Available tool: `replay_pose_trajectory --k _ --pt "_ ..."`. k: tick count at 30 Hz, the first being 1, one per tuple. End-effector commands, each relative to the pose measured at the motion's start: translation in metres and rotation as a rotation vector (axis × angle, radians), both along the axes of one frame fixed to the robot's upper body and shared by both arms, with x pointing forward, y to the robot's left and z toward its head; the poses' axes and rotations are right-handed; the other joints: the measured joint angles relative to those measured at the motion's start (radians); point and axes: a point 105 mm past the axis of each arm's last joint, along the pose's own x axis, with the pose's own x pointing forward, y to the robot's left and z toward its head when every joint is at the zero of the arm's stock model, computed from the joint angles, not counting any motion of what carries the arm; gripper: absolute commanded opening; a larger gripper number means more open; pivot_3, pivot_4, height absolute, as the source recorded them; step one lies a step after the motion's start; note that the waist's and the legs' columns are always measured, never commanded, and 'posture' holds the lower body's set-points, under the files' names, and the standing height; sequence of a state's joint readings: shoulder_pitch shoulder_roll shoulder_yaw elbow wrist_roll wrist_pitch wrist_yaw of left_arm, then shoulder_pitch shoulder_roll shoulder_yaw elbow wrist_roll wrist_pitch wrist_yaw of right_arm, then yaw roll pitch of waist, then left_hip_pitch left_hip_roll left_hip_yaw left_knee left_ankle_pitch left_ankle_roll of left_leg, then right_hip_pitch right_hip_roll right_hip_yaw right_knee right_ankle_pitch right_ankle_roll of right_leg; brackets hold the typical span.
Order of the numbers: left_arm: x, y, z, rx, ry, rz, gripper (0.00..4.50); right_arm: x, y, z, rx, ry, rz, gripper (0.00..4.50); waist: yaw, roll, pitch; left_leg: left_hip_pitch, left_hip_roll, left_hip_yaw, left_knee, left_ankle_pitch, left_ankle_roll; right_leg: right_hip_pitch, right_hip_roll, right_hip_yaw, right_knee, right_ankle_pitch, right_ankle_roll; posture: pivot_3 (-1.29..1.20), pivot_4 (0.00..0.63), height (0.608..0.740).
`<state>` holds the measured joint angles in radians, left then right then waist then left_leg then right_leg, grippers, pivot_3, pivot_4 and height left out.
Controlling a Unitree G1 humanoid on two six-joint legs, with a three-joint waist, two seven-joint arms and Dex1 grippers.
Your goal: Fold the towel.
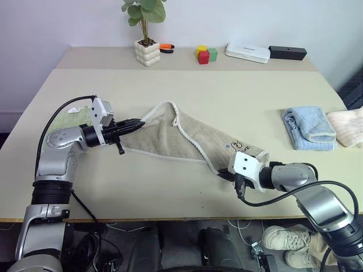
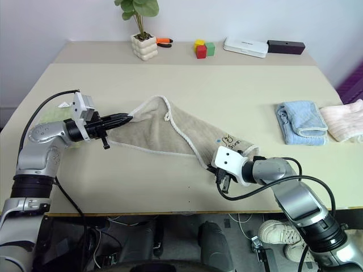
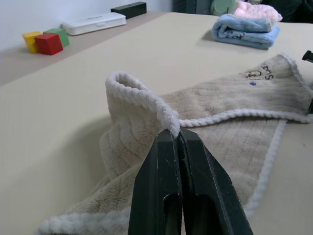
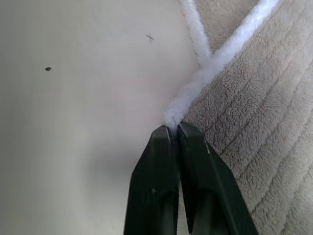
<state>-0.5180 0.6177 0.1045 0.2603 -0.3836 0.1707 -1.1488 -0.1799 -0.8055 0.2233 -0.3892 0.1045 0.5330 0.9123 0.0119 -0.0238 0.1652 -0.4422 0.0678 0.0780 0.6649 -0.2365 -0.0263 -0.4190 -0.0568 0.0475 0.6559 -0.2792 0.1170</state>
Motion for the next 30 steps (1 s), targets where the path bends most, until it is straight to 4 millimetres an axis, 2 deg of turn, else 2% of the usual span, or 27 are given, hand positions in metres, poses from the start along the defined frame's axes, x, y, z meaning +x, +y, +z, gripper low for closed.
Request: replay_pose_trajectory --k 1,4,6,8,13,18,20,23,27,30 --pt "-0.003 0.001 0.009 0.005 -0.034 -0.011 0.0 -0.001 -0.005 0.006 0.012 0.034 -0.01 0.07 0.0 0.0 0.0 0.0 0.0 0.0 0.0 0.0 0.0 0.0 0.0 0.0 0.0 0.0 0.0 0.0 0.15 0.735" --pt "-0.004 0.01 0.009 0.018 -0.031 0.001 0.0 0.0 0.0 0.046 0.195 0.035 -0.003 0.07 0.0 0.0 0.0 0.0 0.0 0.0 0.0 0.0 0.0 0.0 0.0 0.0 0.0 0.0 0.0 0.0 0.15 0.735" --pt "-0.002 0.016 0.01 0.027 -0.034 0.015 0.0 0.005 -0.006 0.065 0.253 0.012 -0.019 0.07 0.0 0.0 0.0 0.0 0.0 0.0 0.0 0.0 0.0 0.0 0.0 0.0 0.0 0.0 0.0 0.0 0.15 0.735" --pt "0.0 0.019 0.011 0.035 -0.04 0.023 0.0 0.012 -0.013 0.076 0.276 -0.01 -0.046 0.07 -0.001 0.0 0.0 0.0 0.0 0.0 0.0 0.0 0.0 0.0 0.0 0.0 0.0 0.0 0.0 0.0 0.15 0.735" --pt "0.006 0.02 0.014 0.061 -0.079 0.027 0.0 0.044 -0.028 0.098 0.304 -0.158 -0.135 0.07 0.001 0.0 0.0 0.0 0.0 0.0 0.0 0.0 0.0 0.0 0.0 0.0 -0.001 0.0 0.0 0.0 0.15 0.735" --pt "0.029 0.017 0.018 0.088 -0.147 0.084 0.0 0.095 -0.034 0.11 0.26 -0.366 -0.246 0.07 -0.002 0.0 0.0 0.0 0.0 0.0 0.0 0.0 0.0 -0.001 0.0 0.0 0.0 0.0 0.0 0.0 0.15 0.735" --pt "0.048 0.016 0.015 0.11 -0.165 0.15 0.0 0.12 -0.039 0.111 0.203 -0.44 -0.316 0.07 -0.001 0.0 0.0 -0.001 0.0 0.001 0.0 0.0 0.0 -0.001 0.0 0.0 0.0 0.0 0.0 0.0 0.15 0.735" --pt "0.076 0.014 0.02 0.174 -0.208 0.263 0.0 0.151 -0.038 0.126 0.245 -0.52 -0.391 0.07 -0.002 0.0 0.001 -0.001 -0.001 0.001 0.0 0.0 0.0 -0.002 0.0 0.0 0.0 0.0 0.0 0.0 0.15 0.735" --pt "0.103 0.017 0.061 0.203 -0.304 0.415 0.0 0.185 -0.049 0.153 0.166 -0.677 -0.484 0.07 -0.004 0.001 0.002 -0.005 -0.001 0.001 -0.001 0.0 0.0 -0.005 0.0 0.0 -0.001 0.0 0.001 0.0 0.15 0.735" --pt "0.111 0.029 0.103 0.216 -0.399 0.535 0.0 0.195 -0.055 0.194 0.187 -0.82 -0.541 0.07 -0.01 0.002 0.003 -0.008 -0.001 0.002 -0.003 0.0 0.0 -0.009 0.0 0.0 -0.002 0.0 0.001 0.0 0.15 0.735"
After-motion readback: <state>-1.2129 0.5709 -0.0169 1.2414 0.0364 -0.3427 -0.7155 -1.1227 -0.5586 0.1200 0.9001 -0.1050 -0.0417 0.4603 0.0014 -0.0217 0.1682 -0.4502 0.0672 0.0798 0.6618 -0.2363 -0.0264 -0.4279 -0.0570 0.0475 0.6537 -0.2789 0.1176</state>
